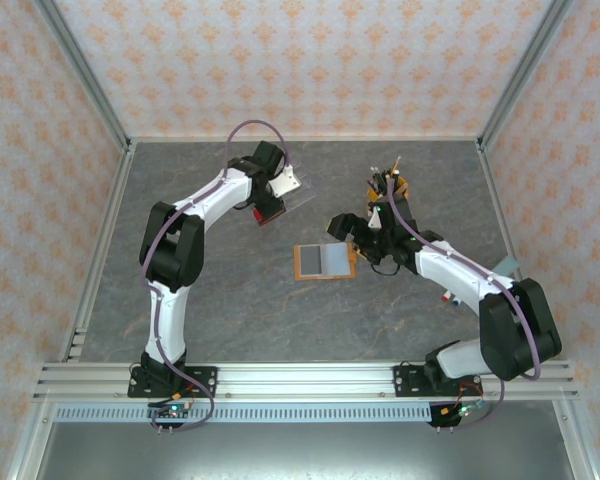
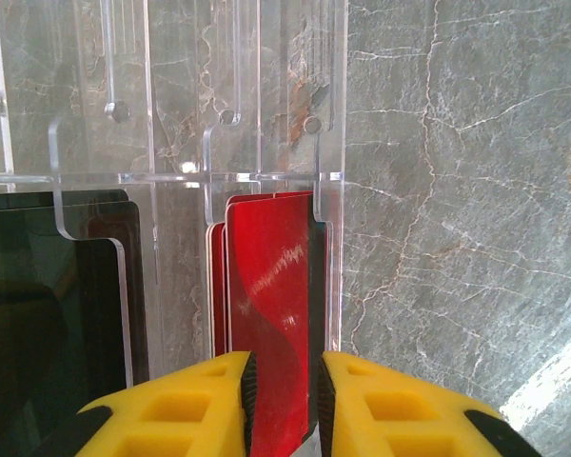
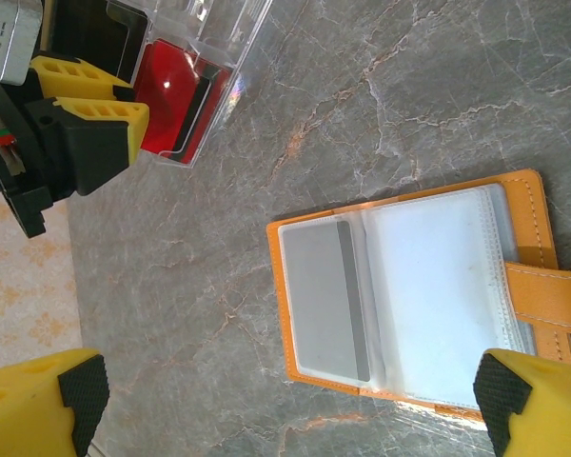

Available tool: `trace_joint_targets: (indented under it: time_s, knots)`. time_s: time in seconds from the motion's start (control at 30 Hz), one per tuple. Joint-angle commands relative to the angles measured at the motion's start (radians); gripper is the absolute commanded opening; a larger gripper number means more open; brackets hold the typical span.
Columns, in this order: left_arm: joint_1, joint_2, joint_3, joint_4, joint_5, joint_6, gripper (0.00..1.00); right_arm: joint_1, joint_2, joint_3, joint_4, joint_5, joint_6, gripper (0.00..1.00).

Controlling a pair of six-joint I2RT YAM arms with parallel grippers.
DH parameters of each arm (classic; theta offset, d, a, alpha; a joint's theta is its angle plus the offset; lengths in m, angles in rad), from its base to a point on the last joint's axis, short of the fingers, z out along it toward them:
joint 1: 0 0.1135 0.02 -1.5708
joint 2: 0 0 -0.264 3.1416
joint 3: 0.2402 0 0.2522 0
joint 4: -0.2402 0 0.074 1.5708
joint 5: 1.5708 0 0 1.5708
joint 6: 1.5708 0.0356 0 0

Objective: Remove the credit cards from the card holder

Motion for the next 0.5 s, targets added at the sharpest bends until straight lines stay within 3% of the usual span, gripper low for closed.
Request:
trace_joint_targets:
  time_s: [0.0, 0.1, 0.2, 0.47]
  knots:
    - [0.008, -0.079, 0.022, -0.02, -0.001, -0.031, 0.28, -0.001, 0.019, 0.028, -0.004, 0.001, -0.002, 0.99]
    - [0.008, -0.132, 0.031, -0.024, -0.001, -0.111, 0.31, 0.012, 0.031, 0.048, -0.041, 0.027, -0.023, 0.95]
    - [0.008, -0.197, 0.009, -0.004, 0.019, -0.212, 0.4, 0.074, 0.051, 0.104, -0.141, 0.129, -0.083, 0.92]
    - [0.008, -0.482, -0.261, 0.243, 0.025, -0.573, 0.6, 0.233, 0.193, 0.252, -0.332, 0.355, -0.166, 0.81]
